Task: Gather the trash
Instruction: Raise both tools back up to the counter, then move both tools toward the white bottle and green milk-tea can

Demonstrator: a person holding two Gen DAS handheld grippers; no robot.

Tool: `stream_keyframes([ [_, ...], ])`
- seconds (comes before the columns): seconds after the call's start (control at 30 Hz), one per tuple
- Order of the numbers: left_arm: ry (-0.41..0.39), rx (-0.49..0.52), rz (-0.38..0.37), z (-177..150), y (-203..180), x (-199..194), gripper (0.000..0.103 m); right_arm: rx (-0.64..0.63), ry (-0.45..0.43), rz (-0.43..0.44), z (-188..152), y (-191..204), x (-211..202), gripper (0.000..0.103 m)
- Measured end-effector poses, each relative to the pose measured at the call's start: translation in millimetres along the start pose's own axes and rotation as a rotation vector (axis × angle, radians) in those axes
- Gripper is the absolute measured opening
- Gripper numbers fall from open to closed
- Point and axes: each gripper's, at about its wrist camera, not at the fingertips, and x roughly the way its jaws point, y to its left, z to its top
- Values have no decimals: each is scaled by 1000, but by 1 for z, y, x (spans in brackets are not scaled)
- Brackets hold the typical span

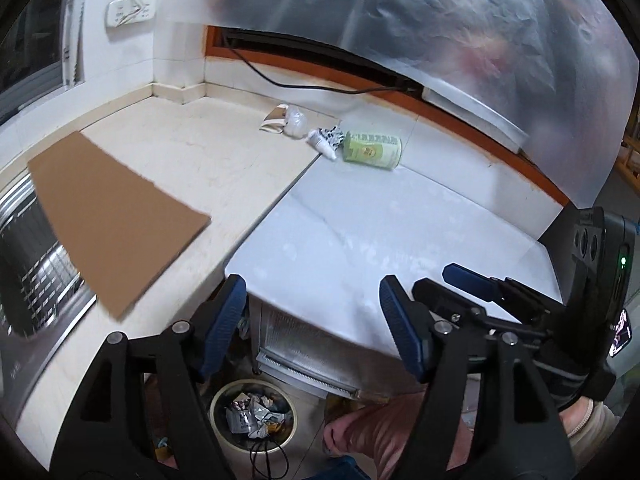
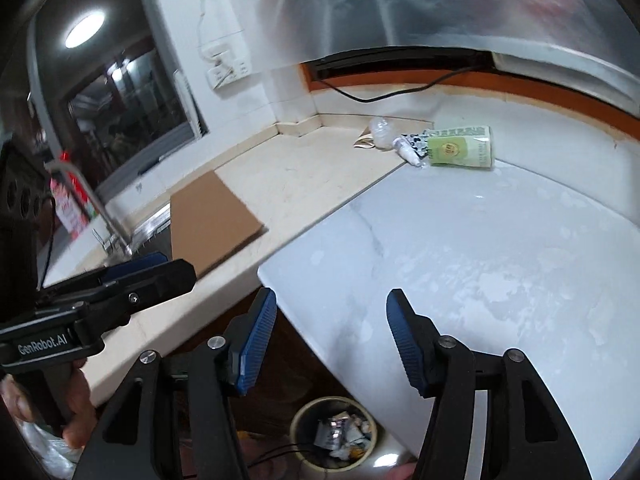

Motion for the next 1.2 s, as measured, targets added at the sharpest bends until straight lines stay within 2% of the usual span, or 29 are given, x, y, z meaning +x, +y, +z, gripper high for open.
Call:
stream_keyframes([
  [0.17,18,17,-6,34,-3,16,67,62,10,4,30,-25,3,60],
  [0.6,104,54,2,109,-4,68,67,94,56,-53,98,-75,25,60],
  [1.03,219,18,21,165,26,153,67,137,119,-138,189,-135,94,60],
  [1.2,224,31,18,180,25,186,67,121,114,-189,227,-153,134,65],
])
